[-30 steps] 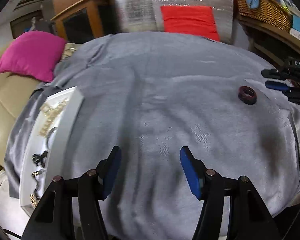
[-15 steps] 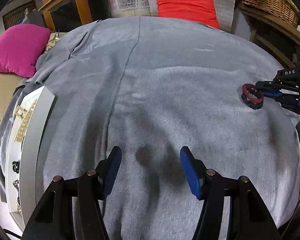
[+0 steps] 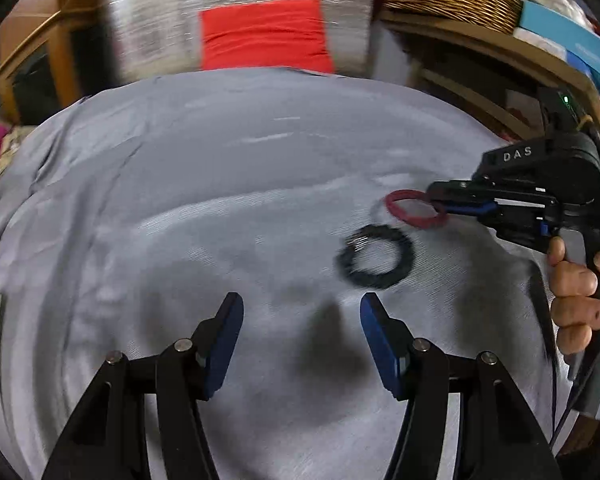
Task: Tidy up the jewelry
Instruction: 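Grasp the black beaded scrunchie with the left gripper while the right holds the red ring, then carry the red ring and black scrunchie over the white box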
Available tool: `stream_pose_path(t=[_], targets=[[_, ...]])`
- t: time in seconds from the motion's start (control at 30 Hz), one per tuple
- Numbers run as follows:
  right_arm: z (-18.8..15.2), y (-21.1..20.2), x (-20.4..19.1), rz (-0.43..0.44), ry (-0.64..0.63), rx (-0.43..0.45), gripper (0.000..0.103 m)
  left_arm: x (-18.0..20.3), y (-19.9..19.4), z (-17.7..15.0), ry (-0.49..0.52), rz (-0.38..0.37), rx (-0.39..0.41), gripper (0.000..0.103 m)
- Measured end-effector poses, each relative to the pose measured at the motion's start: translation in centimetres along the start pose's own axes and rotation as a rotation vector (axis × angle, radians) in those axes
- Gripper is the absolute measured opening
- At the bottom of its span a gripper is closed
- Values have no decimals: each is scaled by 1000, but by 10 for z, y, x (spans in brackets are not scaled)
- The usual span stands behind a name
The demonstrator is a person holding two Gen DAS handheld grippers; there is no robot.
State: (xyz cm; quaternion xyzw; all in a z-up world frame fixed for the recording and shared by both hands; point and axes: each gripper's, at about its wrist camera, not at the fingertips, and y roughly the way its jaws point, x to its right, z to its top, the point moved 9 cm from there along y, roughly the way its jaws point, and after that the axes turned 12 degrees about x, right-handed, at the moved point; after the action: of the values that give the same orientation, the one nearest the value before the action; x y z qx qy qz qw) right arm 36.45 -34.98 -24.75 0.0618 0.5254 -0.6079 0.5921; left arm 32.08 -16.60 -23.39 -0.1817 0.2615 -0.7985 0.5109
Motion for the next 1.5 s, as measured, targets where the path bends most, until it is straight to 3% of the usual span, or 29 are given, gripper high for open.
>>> stream_pose_path(t=[0.17,0.3,0.33,0.4,0.47,0.5,0.63,0.77,1.5], targets=[[0,6,12,-28,9,-23,8,12,18,7,-68,-87,-22,60],[0,7,15,-20,18,-31,8,16,30,11,-116,-145,-47,47],[0,7,14,-18,18,-34,8,17,35,11,-120,-148,-56,44],[-1,7,15,-16,19,-37,8,19,43,8,-133,-163,-84,24],[-1,8,15,-14,24,-39,8,22,48,9,-122,-157,-83,19],[0,7,15,-12,25,-40,8,25,48,11,-114,-165,-81,9],[1,6,15,-7,25,-41,8,34,49,9,-62,-149,-81,8],[1,0,8,14,9,-36,8,31,43,11,-71,-132,-77,7],[-42,-8,-65,91,-146,-50,8,-55,-32,17,-126,34,39,7]])
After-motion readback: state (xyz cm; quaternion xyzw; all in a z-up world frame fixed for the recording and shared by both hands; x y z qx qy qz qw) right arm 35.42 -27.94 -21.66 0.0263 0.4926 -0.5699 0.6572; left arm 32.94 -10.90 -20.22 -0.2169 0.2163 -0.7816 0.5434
